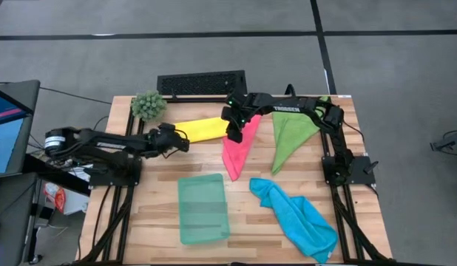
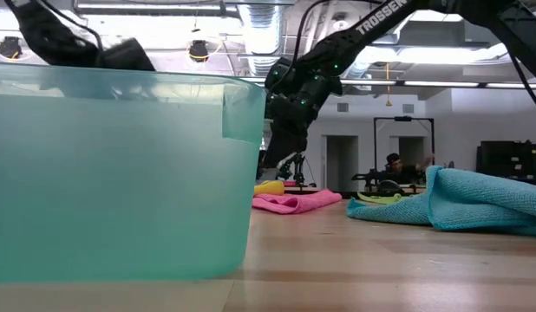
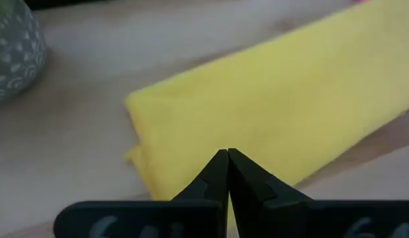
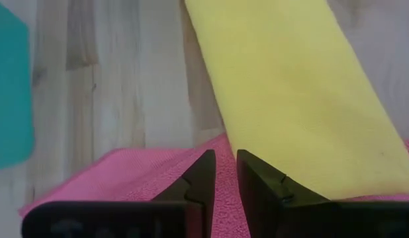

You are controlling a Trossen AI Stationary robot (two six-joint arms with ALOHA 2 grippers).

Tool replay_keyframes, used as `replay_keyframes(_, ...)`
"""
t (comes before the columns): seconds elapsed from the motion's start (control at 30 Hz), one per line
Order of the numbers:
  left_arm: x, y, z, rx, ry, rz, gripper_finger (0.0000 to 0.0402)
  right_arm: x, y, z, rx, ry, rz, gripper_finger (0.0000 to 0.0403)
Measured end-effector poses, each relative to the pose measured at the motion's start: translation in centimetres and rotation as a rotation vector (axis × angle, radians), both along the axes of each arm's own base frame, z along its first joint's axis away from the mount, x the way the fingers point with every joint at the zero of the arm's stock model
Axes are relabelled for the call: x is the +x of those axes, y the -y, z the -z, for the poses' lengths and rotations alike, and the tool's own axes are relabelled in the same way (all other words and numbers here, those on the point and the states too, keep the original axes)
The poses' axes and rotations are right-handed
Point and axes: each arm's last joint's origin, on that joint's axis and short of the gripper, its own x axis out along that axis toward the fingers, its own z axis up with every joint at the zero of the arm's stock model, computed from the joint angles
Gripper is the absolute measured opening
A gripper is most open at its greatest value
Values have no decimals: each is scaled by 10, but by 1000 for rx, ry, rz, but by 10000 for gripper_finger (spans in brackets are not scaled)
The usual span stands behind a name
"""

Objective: Fold microfiber towels
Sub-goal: Fold the yellow towel

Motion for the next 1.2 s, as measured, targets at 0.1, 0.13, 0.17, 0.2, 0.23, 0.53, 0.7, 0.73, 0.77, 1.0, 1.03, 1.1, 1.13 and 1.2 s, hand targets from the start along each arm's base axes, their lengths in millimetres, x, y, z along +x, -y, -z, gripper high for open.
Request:
replay_keyframes(0.1, 1, -2, 14, -43, -64, -7, 0, 0, 0, 0, 5, -1, 8, 85)
replay_keyframes(0.13, 1, -2, 19, -66, -87, -7, 0, 0, 0, 0, 8, -2, 14, 85)
replay_keyframes(0.17, 1, -2, 24, -80, -110, -11, 0, 0, 0, 0, 11, -4, 20, 85)
replay_keyframes(0.2, 2, -3, 27, -85, -124, -15, 0, 0, 0, 0, 13, -5, 26, 85)
replay_keyframes(0.23, 2, -2, 30, -95, -137, -23, 0, -1, 1, 0, 17, -6, 35, 85)
replay_keyframes(0.53, -1, 30, 35, -161, -143, -86, 0, -4, 2, 2, 28, -62, 109, 85)
replay_keyframes(0.7, -14, 58, 30, -198, -132, -102, 0, -8, 5, 9, -62, -153, 165, 85)
replay_keyframes(0.73, -16, 64, 29, -210, -124, -103, 0, -9, 7, 10, -63, -161, 170, 85)
replay_keyframes(0.77, -18, 69, 28, -224, -112, -109, 0, -10, 9, 10, -61, -165, 175, 85)
replay_keyframes(1.0, -32, 100, 16, -384, 10, -127, 0, -16, 20, 25, -43, -219, 189, 85)
replay_keyframes(1.03, -34, 102, 13, -409, 23, -126, 0, -16, 21, 30, -41, -233, 184, 85)
replay_keyframes(1.1, -36, 106, 5, -445, 41, -119, 0, -16, 23, 42, -34, -264, 174, 85)
replay_keyframes(1.13, -36, 108, 0, -448, 47, -117, 0, -17, 24, 47, -29, -282, 167, 85)
replay_keyframes(1.2, -34, 108, -12, -436, 89, -107, 0, -15, 24, 52, -41, -296, 171, 85)
